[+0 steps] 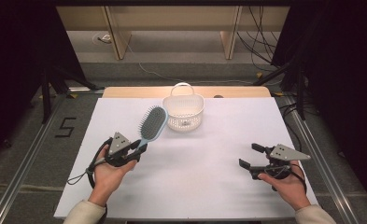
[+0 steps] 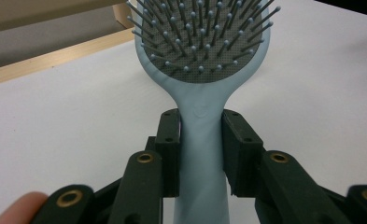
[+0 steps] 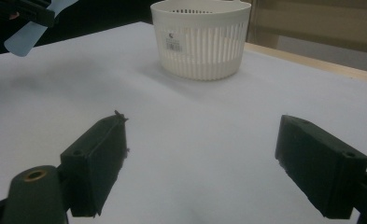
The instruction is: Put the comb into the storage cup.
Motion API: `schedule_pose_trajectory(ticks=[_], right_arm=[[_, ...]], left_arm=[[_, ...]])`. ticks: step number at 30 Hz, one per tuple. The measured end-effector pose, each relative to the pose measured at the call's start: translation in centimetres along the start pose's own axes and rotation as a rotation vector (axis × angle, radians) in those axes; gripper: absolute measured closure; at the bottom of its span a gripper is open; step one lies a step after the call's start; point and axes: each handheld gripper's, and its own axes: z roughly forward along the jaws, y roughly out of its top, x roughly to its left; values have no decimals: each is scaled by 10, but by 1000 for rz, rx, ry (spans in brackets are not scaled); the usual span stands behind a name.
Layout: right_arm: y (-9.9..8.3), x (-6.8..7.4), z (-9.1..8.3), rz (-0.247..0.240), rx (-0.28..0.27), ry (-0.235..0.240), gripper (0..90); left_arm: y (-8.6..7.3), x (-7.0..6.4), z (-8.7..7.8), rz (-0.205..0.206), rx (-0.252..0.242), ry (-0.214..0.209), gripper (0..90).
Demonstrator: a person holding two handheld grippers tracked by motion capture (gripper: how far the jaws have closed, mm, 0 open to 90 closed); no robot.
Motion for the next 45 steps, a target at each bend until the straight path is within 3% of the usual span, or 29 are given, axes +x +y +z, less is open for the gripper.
schedule_pose_trajectory(ticks=[15,25,45], right_arm=[[0,0,0,0,1,-1,175],[0,0,0,0,2,-1,175],[-1,0,1,6,1,-1,175]], left_arm=[[2,3,-2,-19,-78,-21,698],[6,5,-2,-35,-106,-32,699],[19,9,4,-47,-161,-18,698]])
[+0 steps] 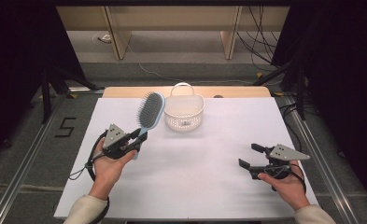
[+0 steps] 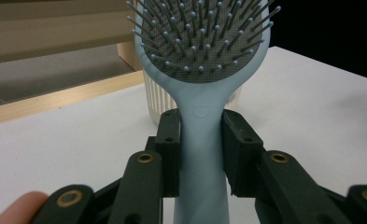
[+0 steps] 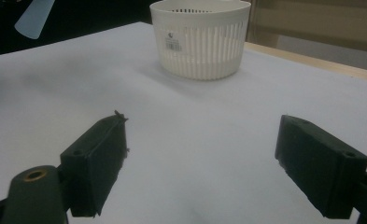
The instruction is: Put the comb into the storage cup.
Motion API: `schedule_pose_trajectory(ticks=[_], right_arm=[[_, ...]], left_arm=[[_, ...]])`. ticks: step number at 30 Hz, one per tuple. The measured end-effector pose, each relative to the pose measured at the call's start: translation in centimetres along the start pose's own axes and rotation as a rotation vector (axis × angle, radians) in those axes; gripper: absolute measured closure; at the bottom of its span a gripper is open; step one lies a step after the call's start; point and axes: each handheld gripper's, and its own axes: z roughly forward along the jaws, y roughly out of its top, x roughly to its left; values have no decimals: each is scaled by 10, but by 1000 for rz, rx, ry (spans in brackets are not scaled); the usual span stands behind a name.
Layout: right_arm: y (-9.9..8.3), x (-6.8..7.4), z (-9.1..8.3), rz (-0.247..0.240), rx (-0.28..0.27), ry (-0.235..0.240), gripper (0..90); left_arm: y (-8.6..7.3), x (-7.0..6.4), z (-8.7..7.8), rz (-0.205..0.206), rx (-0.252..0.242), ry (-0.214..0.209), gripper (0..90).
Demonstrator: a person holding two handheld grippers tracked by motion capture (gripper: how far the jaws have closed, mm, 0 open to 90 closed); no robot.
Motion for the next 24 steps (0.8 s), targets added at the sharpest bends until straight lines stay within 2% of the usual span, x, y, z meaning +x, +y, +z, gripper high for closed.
schedule_pose_trajectory(ticks=[24], right_arm=[[0,0,0,4,-7,-1,177]], left_arm=[[11,-1,11,11,-21,-6,699]])
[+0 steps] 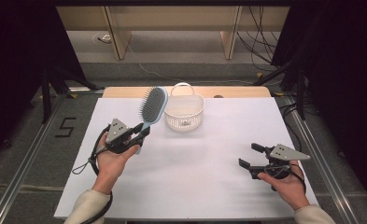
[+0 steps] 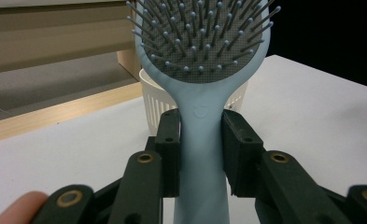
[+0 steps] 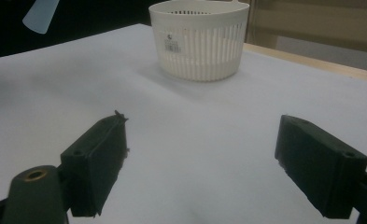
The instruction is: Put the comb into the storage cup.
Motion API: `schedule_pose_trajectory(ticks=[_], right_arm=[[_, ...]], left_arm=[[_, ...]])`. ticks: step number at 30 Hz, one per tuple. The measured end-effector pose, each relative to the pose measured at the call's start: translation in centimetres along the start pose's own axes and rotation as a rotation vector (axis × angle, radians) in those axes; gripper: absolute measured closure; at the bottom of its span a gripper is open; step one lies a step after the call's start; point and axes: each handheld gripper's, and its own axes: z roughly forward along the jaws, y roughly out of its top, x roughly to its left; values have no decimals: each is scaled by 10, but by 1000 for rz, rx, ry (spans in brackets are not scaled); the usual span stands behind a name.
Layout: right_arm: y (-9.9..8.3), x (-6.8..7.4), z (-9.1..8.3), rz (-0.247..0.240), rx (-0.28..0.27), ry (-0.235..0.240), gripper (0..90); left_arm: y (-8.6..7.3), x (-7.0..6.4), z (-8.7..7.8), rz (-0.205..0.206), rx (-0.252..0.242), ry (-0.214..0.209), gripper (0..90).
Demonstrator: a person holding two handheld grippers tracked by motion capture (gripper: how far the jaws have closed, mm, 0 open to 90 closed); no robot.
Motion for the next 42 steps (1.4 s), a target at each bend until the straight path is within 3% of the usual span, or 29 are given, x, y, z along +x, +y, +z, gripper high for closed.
schedule_pose_trajectory(ticks=[42], right_arm=[[0,0,0,1,1,0,177]], left_arm=[[12,-3,18,-11,-23,-15,699]])
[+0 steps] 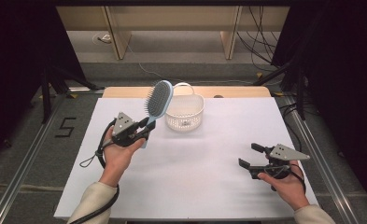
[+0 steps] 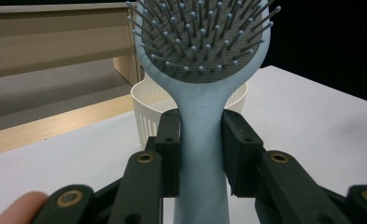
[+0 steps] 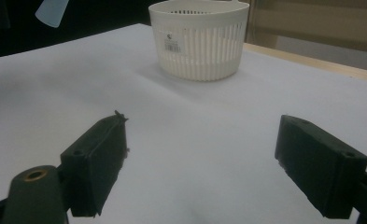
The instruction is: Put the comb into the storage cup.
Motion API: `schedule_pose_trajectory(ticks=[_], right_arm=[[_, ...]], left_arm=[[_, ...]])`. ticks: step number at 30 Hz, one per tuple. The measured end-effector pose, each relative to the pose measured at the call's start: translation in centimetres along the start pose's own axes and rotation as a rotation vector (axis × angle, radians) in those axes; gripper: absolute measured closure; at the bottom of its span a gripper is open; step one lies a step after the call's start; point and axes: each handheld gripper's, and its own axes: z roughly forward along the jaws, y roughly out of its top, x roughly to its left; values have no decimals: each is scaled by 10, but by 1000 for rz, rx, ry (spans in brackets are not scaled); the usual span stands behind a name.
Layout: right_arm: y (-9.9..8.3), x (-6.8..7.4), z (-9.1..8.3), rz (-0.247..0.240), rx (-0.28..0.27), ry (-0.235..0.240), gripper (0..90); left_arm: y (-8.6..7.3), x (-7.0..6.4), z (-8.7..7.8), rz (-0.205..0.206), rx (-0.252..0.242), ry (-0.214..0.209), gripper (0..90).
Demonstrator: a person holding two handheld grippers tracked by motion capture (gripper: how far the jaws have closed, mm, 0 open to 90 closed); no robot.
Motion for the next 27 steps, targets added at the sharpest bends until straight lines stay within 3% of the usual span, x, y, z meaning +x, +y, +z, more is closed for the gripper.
schedule_pose_trajectory(ticks=[27], right_arm=[[0,0,0,1,-1,0,176]], left_arm=[[8,0,14,-7,-14,-12,699]])
